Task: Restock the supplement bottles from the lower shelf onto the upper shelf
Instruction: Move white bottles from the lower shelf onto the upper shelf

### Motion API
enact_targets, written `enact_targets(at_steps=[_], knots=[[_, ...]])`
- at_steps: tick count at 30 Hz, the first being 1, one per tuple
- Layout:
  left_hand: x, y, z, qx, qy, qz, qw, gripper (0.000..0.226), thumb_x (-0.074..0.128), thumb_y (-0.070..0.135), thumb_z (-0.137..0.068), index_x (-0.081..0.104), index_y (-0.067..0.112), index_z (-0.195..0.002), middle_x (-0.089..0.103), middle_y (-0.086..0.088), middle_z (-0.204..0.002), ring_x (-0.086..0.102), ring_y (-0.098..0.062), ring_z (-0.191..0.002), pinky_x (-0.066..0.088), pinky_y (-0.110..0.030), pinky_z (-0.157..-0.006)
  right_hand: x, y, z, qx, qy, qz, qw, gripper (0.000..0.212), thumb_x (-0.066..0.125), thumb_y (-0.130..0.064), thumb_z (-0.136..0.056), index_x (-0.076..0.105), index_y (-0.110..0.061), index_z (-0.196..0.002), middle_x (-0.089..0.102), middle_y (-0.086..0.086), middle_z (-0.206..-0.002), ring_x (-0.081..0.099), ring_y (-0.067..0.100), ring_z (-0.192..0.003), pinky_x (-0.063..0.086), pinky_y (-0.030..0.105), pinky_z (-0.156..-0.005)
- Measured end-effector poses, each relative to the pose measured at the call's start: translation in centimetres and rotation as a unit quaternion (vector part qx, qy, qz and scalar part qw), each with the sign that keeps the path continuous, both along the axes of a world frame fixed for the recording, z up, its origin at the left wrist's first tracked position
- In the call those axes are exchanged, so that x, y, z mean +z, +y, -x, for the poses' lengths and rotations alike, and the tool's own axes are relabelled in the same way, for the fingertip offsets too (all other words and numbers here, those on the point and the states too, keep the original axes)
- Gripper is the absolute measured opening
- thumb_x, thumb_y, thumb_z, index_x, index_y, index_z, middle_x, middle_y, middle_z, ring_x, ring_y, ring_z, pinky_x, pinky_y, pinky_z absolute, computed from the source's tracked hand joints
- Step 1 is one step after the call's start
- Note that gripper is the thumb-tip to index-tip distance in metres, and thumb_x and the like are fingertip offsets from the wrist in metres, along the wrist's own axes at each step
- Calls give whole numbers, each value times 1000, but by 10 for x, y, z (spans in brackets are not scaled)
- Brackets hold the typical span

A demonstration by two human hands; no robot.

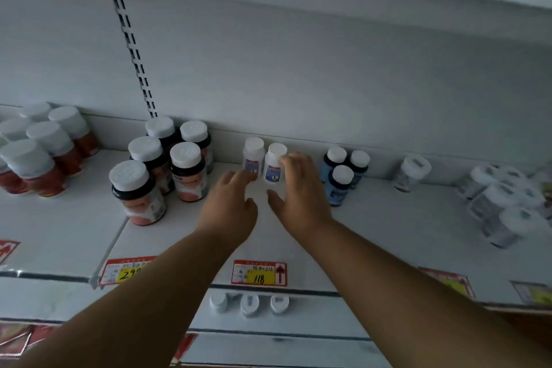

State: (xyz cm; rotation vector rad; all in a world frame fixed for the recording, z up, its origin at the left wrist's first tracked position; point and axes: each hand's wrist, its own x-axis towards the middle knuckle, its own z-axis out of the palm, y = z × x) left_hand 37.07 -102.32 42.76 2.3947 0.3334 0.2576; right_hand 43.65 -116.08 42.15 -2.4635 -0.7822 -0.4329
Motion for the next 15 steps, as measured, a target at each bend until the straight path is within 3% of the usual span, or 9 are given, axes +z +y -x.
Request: enact_targets(at_steps=[7, 15], knots=[[10, 30, 88, -55, -59, -35, 996, 45, 64, 11, -87, 55, 22, -131, 56, -2, -130, 59, -23, -113, 53, -42, -91, 11, 27, 112, 9, -3, -69, 998, 51, 75, -17, -81, 53, -6, -126, 51, 14, -130, 51, 29, -120, 45, 35, -99], [-10, 66, 202, 22, -65, -53, 996, 41, 67, 9, -88, 59, 20, -127, 61, 1, -122, 60, -18, -107, 45, -26, -86, -3, 69, 200, 114, 68, -58, 989, 43, 72, -20, -87, 55, -9, -125, 53, 8, -128, 52, 20, -120, 46, 27, -102]])
